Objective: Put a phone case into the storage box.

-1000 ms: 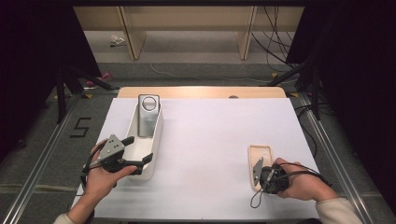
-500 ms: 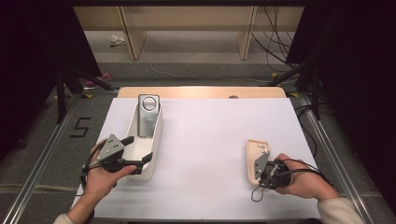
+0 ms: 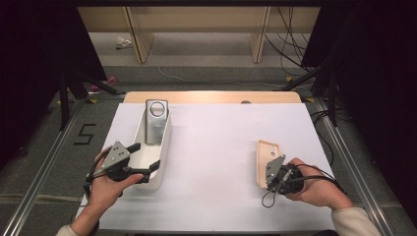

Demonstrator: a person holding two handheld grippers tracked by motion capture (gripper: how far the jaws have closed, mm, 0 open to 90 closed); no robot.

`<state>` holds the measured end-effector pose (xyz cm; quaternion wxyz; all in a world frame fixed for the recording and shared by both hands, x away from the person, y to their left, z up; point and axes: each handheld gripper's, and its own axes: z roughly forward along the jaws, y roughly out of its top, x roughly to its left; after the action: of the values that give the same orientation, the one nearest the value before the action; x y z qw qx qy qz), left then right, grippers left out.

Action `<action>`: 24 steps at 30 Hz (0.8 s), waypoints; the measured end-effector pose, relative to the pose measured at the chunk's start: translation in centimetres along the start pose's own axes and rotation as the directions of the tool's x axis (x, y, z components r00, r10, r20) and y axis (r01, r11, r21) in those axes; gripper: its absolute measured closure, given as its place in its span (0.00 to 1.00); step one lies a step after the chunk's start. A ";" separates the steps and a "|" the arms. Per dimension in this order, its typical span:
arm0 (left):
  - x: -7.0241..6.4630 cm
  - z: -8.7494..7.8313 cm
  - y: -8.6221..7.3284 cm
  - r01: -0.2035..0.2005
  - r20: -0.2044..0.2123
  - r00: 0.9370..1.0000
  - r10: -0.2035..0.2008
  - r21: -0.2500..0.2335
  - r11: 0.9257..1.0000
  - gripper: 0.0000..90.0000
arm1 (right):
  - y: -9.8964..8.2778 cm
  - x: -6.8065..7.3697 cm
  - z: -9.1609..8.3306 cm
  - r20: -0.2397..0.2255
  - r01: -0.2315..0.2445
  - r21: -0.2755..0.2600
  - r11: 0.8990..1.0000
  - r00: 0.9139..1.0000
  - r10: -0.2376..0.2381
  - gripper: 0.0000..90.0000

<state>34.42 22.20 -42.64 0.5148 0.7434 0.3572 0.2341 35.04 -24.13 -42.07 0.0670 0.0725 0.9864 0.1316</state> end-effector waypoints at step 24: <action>-0.1 -0.1 0.2 -0.002 -0.003 1.000 0.002 -0.008 1.000 0.09 | 4.7 -0.4 1.1 0.029 0.026 -0.113 0.993 0.999 -0.023 0.97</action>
<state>34.39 22.12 -42.41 0.5171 0.7412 0.3563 0.2374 36.17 -19.47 -41.83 0.0863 0.0581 0.9771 0.1854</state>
